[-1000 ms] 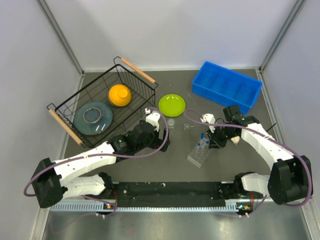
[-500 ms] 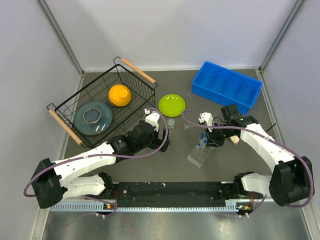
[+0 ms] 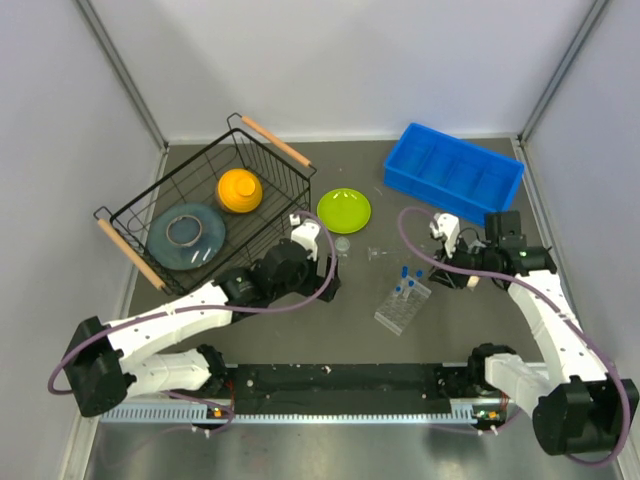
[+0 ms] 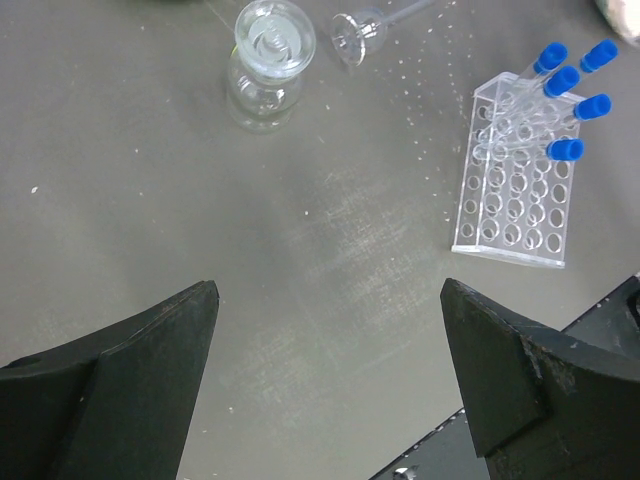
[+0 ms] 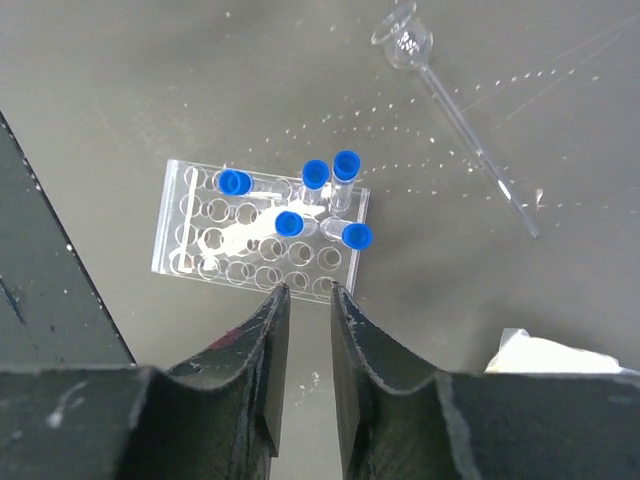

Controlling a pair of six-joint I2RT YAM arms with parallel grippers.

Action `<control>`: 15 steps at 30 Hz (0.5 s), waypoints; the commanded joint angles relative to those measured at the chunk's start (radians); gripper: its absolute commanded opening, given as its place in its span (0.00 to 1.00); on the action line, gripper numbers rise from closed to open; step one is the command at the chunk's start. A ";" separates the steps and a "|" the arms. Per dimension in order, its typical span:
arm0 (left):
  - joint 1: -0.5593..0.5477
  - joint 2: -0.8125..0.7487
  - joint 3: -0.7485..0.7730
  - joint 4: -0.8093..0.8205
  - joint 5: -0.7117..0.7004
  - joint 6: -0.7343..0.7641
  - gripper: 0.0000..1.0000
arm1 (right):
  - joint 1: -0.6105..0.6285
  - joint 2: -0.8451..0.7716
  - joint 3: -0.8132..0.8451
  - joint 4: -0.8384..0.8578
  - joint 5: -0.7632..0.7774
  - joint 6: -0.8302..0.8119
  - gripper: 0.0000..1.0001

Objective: Organize the chemistry lab equipment

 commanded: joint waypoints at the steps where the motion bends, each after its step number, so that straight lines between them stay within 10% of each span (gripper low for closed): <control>1: 0.005 0.014 0.075 0.020 0.033 0.013 0.99 | -0.053 -0.057 0.034 -0.002 -0.131 -0.004 0.25; 15: 0.096 -0.130 0.041 0.094 0.164 -0.091 0.99 | -0.083 -0.029 0.072 0.009 -0.238 0.007 0.55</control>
